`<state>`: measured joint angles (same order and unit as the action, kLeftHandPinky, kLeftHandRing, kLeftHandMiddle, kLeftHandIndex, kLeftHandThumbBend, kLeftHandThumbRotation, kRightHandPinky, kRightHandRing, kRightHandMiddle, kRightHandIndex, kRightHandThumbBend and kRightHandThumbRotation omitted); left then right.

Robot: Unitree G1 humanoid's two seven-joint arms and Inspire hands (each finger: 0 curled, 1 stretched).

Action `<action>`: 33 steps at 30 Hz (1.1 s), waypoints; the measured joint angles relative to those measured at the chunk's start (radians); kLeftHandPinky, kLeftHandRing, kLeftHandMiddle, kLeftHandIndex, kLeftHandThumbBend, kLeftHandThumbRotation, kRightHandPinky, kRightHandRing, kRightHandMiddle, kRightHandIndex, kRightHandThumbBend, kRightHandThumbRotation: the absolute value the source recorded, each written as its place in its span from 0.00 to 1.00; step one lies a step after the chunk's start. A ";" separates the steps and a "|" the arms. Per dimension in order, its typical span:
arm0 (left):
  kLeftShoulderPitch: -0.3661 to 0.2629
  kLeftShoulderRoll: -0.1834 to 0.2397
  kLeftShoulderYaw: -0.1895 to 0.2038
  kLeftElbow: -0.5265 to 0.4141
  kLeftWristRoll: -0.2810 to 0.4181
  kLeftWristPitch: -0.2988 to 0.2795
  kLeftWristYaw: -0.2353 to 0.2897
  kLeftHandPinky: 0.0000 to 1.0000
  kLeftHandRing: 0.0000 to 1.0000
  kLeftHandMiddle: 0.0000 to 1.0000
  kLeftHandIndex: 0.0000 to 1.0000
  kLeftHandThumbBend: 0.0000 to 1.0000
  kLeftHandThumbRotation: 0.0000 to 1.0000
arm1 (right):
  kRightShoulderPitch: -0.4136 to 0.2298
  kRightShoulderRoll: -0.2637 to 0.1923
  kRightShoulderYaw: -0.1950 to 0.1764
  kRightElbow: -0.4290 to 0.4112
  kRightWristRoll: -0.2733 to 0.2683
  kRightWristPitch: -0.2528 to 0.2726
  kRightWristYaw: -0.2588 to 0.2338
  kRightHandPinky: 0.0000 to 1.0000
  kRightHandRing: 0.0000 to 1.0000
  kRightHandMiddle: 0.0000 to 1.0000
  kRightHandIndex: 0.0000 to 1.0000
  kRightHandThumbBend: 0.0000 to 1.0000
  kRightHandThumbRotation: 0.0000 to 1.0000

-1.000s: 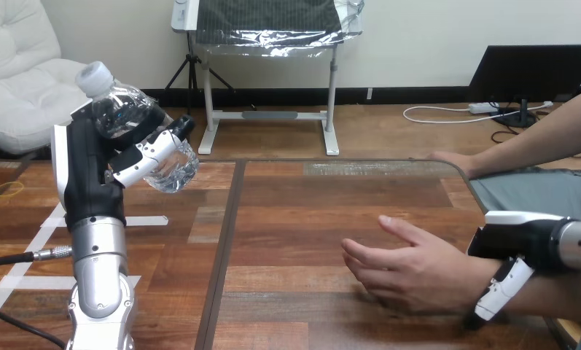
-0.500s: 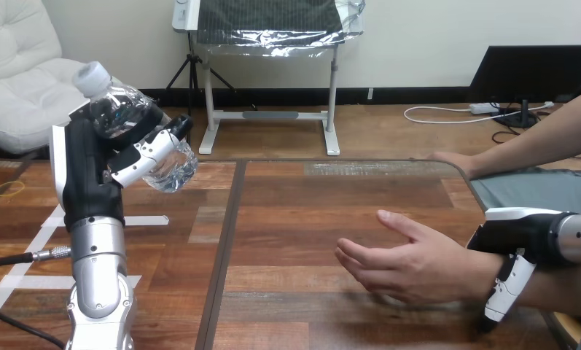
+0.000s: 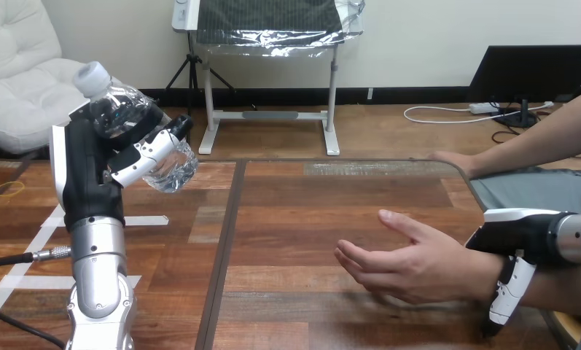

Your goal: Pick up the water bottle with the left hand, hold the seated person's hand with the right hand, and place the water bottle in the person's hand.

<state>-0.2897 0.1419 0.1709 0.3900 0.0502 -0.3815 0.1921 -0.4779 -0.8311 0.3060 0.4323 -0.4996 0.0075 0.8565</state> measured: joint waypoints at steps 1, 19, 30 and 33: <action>0.000 0.000 0.000 0.000 0.000 0.000 0.000 0.26 0.31 0.36 0.40 0.58 0.00 | 0.001 0.000 0.000 0.000 -0.001 0.000 0.000 0.44 0.57 0.64 0.67 1.00 0.00; -0.001 0.000 0.002 0.000 -0.003 -0.009 0.001 0.27 0.31 0.37 0.40 0.59 0.00 | 0.055 -0.002 -0.006 -0.020 -0.009 -0.030 -0.064 0.28 0.36 0.47 0.53 0.87 0.00; -0.001 0.000 0.001 0.000 -0.003 -0.015 0.004 0.27 0.31 0.37 0.41 0.59 0.00 | 0.072 -0.002 -0.008 -0.022 -0.010 -0.050 -0.099 0.28 0.39 0.45 0.42 0.87 0.00; -0.002 0.000 0.002 0.000 -0.003 -0.017 0.004 0.27 0.31 0.37 0.41 0.59 0.00 | 0.072 -0.002 -0.008 -0.022 -0.010 -0.050 -0.104 0.26 0.36 0.43 0.40 0.89 0.00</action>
<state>-0.2919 0.1419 0.1725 0.3902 0.0472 -0.3982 0.1957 -0.4062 -0.8333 0.2984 0.4102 -0.5095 -0.0422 0.7522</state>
